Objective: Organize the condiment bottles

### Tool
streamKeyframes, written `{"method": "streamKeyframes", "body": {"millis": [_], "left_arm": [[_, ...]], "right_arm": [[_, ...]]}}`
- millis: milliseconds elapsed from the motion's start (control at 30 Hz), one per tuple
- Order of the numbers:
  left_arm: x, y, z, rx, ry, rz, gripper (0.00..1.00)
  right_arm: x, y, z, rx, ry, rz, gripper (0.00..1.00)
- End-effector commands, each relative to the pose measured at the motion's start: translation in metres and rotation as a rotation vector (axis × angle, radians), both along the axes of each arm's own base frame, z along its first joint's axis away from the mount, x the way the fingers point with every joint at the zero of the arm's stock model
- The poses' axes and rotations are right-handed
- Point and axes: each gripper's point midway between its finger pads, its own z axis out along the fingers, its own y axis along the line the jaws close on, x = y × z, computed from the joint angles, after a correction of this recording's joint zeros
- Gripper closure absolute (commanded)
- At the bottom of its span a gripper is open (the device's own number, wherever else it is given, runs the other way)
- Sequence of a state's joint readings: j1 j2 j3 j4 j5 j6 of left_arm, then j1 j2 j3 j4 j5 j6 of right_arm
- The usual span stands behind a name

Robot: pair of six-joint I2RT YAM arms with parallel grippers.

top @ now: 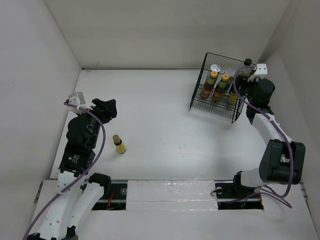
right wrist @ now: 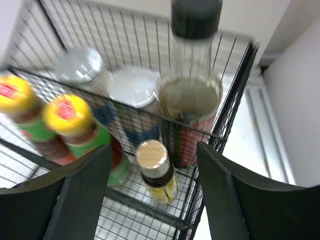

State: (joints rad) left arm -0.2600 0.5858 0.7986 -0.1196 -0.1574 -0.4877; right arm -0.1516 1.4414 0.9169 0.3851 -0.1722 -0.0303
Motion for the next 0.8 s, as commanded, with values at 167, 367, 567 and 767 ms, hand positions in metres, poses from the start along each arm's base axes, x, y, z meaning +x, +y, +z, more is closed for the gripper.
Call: {"method": "streamKeyframes", "body": {"millis": [167,367,567,767], "left_arm": [[0.001,0.003,0.019,-0.003,-0.059,0.012,0.39],[0.0,0.007,0.021,-0.005,-0.068,0.035,0.39],[-0.005,0.015,0.028,-0.01,-0.084,0.07,0.39],[-0.011,0.02,0.034,-0.017,-0.108,0.089,0.39]], "right_arm": [[-0.043,0.089,0.132,-0.069,-0.307,0.227,0.61],[-0.098,0.309,0.107,-0.051,-0.314,1.019,0.96],[-0.179,0.451,0.054,-0.045,-0.291,1.471,0.26],[-0.233,0.529,0.011,-0.039,-0.239,1.702,0.1]]}}
